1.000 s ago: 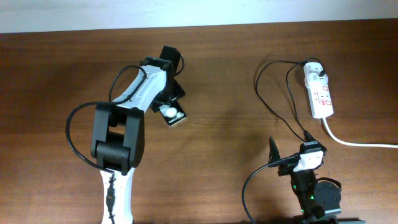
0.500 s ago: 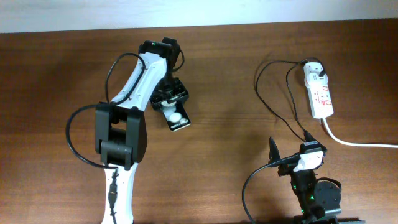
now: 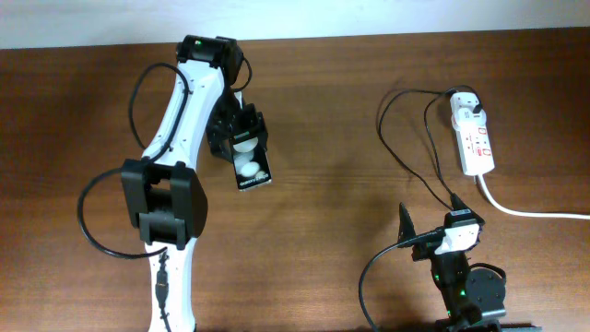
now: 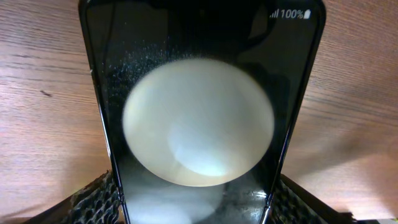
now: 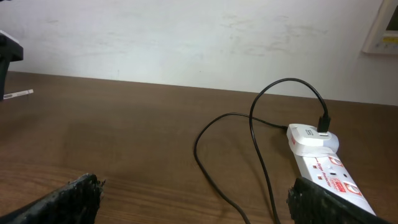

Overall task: Plug charger to phone and switch on socket
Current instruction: 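Grasp the black phone's end with the left gripper and lift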

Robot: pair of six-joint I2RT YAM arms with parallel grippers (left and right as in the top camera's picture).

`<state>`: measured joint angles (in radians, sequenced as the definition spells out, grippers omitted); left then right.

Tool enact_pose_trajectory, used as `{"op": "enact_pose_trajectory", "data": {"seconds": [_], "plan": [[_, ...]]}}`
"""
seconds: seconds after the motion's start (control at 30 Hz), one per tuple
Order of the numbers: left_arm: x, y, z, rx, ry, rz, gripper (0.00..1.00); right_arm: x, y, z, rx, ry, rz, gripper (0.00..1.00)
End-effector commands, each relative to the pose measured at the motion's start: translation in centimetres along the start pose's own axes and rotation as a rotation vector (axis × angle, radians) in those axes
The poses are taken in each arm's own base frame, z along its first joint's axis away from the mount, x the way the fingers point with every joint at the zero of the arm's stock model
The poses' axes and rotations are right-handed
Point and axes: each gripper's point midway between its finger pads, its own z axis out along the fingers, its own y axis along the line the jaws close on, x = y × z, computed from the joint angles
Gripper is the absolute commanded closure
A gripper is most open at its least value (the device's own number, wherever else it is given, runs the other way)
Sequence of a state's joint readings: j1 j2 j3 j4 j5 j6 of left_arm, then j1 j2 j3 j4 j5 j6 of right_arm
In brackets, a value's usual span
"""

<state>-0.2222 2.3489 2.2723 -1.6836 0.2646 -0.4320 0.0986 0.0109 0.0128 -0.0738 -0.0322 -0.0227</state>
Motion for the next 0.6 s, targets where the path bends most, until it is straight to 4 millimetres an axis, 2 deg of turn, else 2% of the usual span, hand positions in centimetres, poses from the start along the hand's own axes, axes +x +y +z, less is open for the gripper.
{"op": "enact_pose_trajectory", "data": {"seconds": [0.0,0.1,0.17,0.27,0.3,0.4,0.47,0.53,0.57], "plan": [[0.9,-0.4,-4.0,0.023,-0.109,0.105,0.43,0.2,0.0,0.0,-0.002,0.001,0.004,0.01],[1.0,-0.3,-4.7,0.031,-0.124,0.144,0.43,0.2,0.0,0.0,-0.002,0.001,0.004,0.01],[1.7,-0.4,-6.4,0.046,-0.166,0.171,0.43,0.2,0.0,0.0,-0.002,0.001,0.004,0.01],[3.5,-0.6,-10.0,0.082,-0.262,0.2,0.43,0.2,0.0,0.0,-0.002,0.001,0.004,0.01],[5.0,-0.7,-12.5,0.105,-0.328,0.226,0.42,0.2,0.0,0.0,-0.002,0.001,0.004,0.01],[8.6,-0.5,-17.3,0.155,-0.468,0.267,0.41,0.2,0.0,0.0,-0.002,0.001,0.004,0.01],[12.2,0.1,-20.9,0.186,-0.593,0.34,0.41,0.2,0.0,0.0,-0.002,0.001,0.004,0.01],[15.2,1.2,-23.7,0.193,-0.707,0.363,0.41,0.2,0.0,0.0,-0.002,0.001,0.004,0.01],[16.2,1.5,-24.4,0.199,-0.739,0.368,0.41,0.2,0.0,0.0,-0.002,0.001,0.004,0.01]]}}
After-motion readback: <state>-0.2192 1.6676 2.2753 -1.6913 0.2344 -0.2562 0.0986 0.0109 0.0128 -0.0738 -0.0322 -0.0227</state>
